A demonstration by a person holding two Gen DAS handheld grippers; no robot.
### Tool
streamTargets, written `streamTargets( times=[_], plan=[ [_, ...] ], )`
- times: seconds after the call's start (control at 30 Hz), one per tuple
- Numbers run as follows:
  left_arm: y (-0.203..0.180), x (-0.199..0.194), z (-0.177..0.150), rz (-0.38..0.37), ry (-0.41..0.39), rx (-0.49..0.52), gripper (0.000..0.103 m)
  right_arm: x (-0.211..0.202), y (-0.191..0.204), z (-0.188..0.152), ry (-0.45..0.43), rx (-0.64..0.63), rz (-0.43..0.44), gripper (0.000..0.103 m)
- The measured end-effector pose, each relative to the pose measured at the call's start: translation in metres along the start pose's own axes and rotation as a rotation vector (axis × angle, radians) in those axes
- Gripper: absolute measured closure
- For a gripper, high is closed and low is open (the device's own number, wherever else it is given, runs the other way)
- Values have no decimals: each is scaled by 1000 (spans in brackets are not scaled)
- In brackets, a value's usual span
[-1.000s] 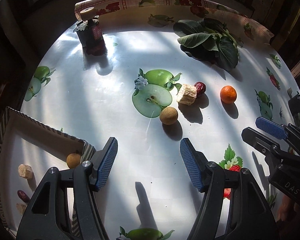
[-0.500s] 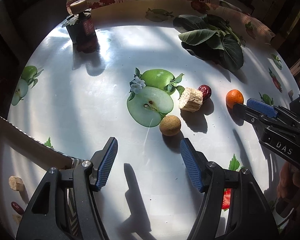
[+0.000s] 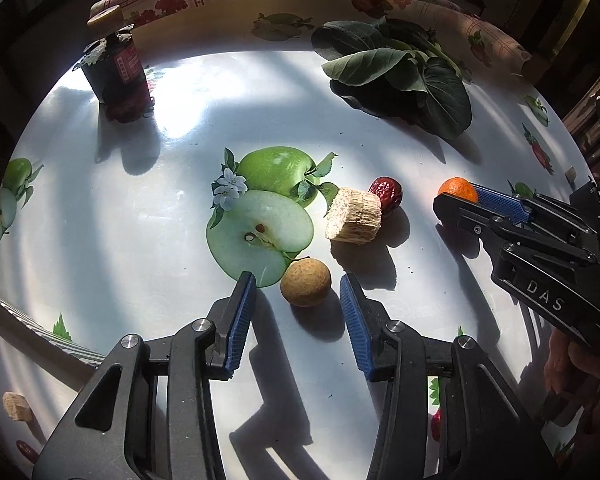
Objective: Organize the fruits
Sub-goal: 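Grasp another mandarin orange with the right tool while the left tool grasps a brown fuzzy fruit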
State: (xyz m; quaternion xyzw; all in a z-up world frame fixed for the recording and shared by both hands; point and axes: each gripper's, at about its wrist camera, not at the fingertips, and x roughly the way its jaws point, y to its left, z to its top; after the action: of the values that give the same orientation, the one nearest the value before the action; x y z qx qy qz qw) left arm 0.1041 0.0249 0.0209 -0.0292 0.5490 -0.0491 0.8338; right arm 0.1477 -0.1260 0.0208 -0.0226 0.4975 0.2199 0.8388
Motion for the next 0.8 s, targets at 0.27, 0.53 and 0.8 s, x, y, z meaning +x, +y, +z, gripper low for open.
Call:
streamTargets(
  times=[0.27, 0.53, 0.8],
  plan=[
    [3, -7, -10, -5, 6, -5, 79, -11, -3, -6, -21, 31, 4, 74],
    [0, -27, -28, 42, 8, -2, 79, -34, 8, -28, -23, 33, 9, 74],
    [-2, -47, -42, 69, -19, -3, 79, -48, 18, -53, -6, 50, 21, 74]
  ],
)
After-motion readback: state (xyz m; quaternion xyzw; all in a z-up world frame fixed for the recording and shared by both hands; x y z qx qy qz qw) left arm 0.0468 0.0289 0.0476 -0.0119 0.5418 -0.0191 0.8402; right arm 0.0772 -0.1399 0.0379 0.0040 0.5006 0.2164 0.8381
